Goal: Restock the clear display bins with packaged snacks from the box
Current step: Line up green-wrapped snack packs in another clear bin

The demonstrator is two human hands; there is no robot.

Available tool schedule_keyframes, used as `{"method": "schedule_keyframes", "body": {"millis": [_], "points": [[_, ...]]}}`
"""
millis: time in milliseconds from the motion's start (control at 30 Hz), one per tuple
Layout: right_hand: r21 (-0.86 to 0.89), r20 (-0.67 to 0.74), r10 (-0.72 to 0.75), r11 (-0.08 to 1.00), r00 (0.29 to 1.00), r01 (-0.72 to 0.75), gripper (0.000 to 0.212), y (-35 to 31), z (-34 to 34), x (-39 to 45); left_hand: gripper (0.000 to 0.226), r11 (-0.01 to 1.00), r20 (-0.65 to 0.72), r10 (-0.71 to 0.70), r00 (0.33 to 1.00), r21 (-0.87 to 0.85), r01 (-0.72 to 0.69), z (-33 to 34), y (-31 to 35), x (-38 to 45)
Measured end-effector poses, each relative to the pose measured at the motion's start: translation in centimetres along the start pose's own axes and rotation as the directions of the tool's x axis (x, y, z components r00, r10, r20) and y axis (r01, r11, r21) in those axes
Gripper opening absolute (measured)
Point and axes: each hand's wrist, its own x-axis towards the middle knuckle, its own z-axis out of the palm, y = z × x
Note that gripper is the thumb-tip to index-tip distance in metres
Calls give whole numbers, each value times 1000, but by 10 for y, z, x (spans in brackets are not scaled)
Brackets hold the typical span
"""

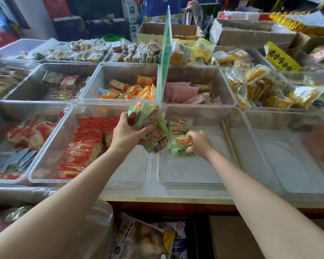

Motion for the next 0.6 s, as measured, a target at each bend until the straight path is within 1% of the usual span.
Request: {"method": "schedule_keyframes", "body": {"millis": [33, 67, 100, 167, 233, 367, 533, 600], "points": [[17, 20, -31, 999, 999, 30, 35, -4, 6, 2, 46, 1000, 16, 6, 1000, -2, -6, 0, 0, 1], [29, 16, -46, 999, 999, 45, 44, -8, 13, 5, 46, 1000, 32, 10, 999, 2, -10, -1, -1, 3], [30, -14, -28, 999, 1000, 29, 54, -11, 17, 8, 46, 1000, 47, 15, 999, 9, -16, -2, -2, 4], [20, -72, 76, 997, 995, -74, 67, -17, 23, 10, 48, 1000, 68, 17, 998, 23, -19, -5, -4, 5], [43, -93, 172, 985, 981, -169, 78, -15, 25, 10, 49, 1000, 79, 16, 997, 14, -17, -7, -5, 6], [155, -67, 244, 960, 967, -232, 83, -6, 26, 15, 49, 1000, 97, 11, 995, -15, -10, -9, -6, 7], [157, -43, 253, 957, 967, -243, 79, -7, 30, 21, 48, 1000, 103, 22, 994, -2, -22, -5, -6, 9], [139, 12, 237, 962, 971, -236, 89, -5, 25, 16, 49, 1000, 120, 25, 992, -11, -23, -5, -7, 7]]}}
